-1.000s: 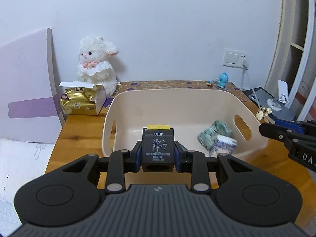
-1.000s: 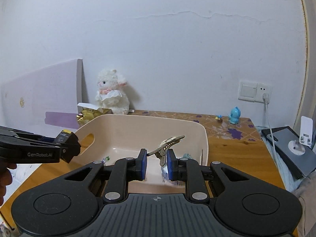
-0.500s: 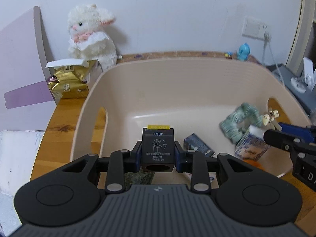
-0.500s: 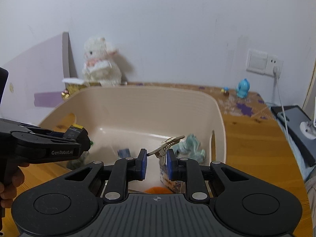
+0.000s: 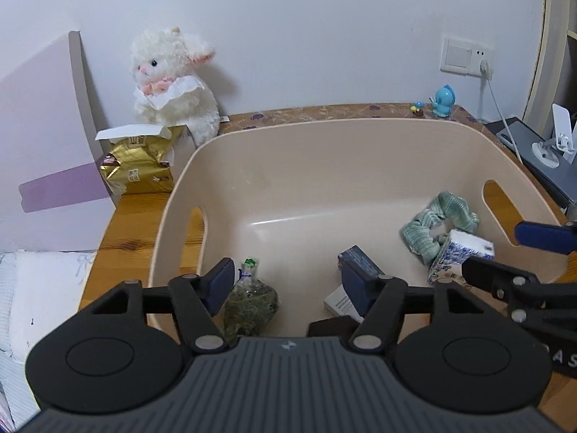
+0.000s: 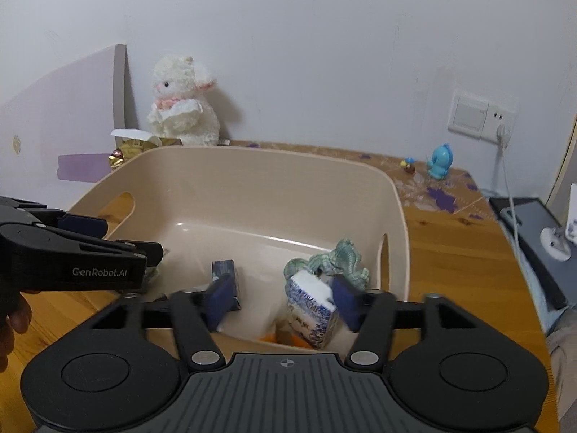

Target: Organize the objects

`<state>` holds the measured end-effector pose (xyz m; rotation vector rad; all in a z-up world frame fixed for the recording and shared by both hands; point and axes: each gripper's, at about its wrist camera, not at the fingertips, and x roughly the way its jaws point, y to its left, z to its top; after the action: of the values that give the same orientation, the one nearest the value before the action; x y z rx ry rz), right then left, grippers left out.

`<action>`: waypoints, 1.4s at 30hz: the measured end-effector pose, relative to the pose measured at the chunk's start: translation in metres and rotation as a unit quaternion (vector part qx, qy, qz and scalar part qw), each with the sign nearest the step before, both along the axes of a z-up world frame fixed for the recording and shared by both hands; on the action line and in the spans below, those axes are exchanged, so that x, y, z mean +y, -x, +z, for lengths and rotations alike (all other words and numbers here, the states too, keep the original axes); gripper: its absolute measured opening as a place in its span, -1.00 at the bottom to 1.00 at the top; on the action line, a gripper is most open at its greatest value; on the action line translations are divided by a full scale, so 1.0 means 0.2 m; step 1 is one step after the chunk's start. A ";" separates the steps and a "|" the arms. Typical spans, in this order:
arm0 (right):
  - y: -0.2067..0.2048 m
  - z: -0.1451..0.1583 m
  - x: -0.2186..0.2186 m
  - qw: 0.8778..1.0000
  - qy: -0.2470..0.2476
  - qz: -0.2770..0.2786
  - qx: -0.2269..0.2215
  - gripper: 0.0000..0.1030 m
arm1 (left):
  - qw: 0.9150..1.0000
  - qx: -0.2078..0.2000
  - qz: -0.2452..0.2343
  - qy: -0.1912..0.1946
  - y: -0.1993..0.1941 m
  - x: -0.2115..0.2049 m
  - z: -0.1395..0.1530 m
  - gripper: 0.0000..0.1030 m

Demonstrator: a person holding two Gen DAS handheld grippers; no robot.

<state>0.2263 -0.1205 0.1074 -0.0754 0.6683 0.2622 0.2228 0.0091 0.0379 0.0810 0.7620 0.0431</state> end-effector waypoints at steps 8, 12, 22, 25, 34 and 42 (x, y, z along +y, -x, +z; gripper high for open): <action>0.13 0.10 -0.04 1.000 -0.012 -0.003 -0.013 0.78 | 1.000 -0.020 0.004 -0.020 0.16 -0.02 0.08 0.38; 0.22 0.14 -0.04 1.000 -0.007 0.000 -0.022 0.85 | 0.999 -0.031 0.003 -0.015 0.26 -0.01 0.11 0.38; 0.42 0.20 -0.04 0.999 -0.003 0.002 -0.032 0.95 | 0.999 -0.050 -0.008 -0.006 0.51 -0.03 0.20 0.38; 0.48 0.22 -0.04 1.000 -0.007 0.002 -0.028 0.95 | 0.999 -0.053 -0.011 -0.001 0.57 -0.03 0.22 0.38; 0.64 0.24 -0.08 1.000 0.001 0.008 -0.025 0.96 | 0.998 -0.050 -0.025 0.002 0.75 -0.07 0.24 0.38; 0.78 0.27 -0.13 1.000 0.005 0.009 -0.019 0.96 | 0.999 -0.046 -0.028 -0.010 0.94 -0.10 0.23 0.43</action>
<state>0.0709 -0.1460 0.1613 -0.0948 0.6324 0.2737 0.0358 -0.0103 0.0847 0.1185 0.6679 0.0002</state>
